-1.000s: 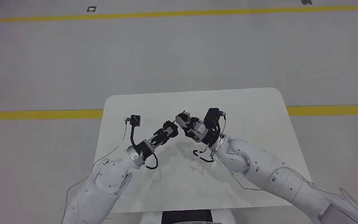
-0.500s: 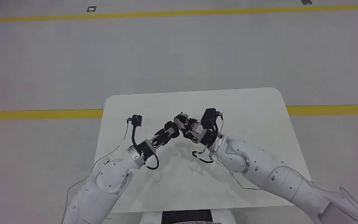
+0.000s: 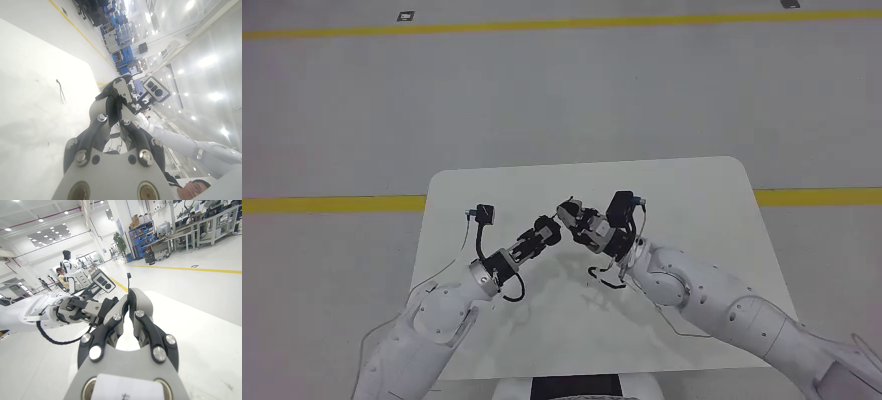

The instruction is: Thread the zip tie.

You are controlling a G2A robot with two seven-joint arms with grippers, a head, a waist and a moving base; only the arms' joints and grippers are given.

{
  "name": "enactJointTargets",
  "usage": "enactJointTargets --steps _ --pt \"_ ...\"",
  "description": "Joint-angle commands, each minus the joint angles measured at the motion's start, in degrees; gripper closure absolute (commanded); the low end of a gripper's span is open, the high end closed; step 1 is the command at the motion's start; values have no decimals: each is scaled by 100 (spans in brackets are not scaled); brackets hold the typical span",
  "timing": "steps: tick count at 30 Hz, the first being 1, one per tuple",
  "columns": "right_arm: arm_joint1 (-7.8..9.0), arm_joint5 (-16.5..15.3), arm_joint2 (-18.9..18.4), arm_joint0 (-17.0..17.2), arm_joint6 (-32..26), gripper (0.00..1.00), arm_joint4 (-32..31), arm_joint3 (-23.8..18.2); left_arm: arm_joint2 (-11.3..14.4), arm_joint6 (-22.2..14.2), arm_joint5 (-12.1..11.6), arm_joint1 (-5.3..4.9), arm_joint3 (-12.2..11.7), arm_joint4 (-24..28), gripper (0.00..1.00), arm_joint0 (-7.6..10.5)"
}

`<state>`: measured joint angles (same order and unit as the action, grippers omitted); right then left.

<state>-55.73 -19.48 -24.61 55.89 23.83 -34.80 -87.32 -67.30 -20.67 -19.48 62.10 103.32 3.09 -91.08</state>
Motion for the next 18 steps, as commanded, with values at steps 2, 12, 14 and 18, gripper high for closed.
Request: enactJointTargets --steps 2,12,14,18 --pt "7 0 7 7 2 100 4 -9 18 -11 0 1 -7 7 100 5" --pt "27 0 127 -31 11 100 8 -64 85 -24 0 8 -47 17 100 39" --pt "32 0 162 -48 2 100 11 -69 82 -12 0 8 -42 18 100 37" --pt "45 0 226 -91 4 100 38 -68 52 3 0 2 -40 13 100 23"
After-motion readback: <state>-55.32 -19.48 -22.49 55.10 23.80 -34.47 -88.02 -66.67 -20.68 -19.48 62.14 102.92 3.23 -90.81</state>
